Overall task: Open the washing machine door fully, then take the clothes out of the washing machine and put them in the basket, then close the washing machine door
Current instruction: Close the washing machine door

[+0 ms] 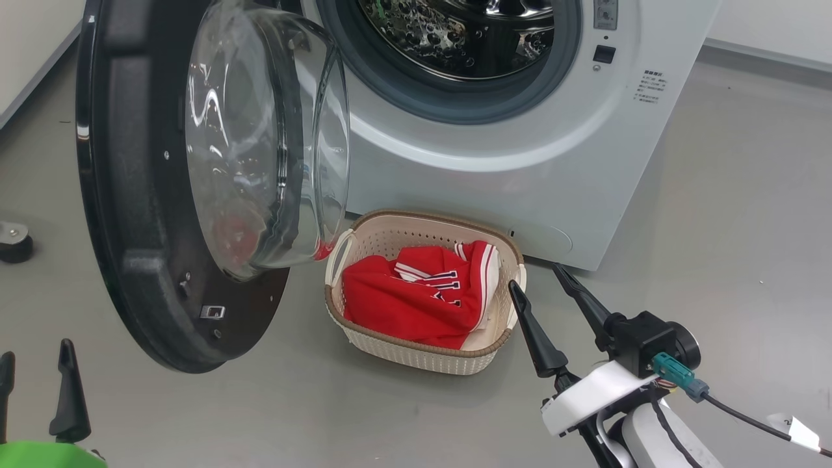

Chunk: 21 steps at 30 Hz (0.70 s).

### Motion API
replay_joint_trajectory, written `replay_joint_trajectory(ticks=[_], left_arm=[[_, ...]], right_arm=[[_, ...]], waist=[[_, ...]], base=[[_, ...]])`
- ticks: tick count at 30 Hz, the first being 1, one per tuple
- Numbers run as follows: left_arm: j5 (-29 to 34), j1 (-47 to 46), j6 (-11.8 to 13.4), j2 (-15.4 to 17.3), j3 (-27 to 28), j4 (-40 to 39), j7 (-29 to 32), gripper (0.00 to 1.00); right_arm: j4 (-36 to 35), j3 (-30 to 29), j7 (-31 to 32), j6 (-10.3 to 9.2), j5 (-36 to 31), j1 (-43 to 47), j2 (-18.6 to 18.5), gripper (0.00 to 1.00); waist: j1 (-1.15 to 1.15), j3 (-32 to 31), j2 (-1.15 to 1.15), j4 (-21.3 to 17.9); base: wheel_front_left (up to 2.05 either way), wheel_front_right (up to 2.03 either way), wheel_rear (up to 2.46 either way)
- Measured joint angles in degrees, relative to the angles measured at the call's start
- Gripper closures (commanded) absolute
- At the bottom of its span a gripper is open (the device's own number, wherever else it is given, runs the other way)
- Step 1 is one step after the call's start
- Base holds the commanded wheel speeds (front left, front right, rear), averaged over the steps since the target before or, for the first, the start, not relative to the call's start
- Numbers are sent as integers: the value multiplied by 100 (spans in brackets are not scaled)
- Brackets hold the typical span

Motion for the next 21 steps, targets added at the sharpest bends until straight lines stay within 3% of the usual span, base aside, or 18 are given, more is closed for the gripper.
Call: replay_joint_trajectory(ticks=[21], left_arm=[[140, 36, 0, -1, -42, 227, -201, 0]], right_arm=[[-12, 68, 0, -2, 78, 18, 5, 0]], waist=[[0, -51, 0, -10]], base=[[0, 0, 0]])
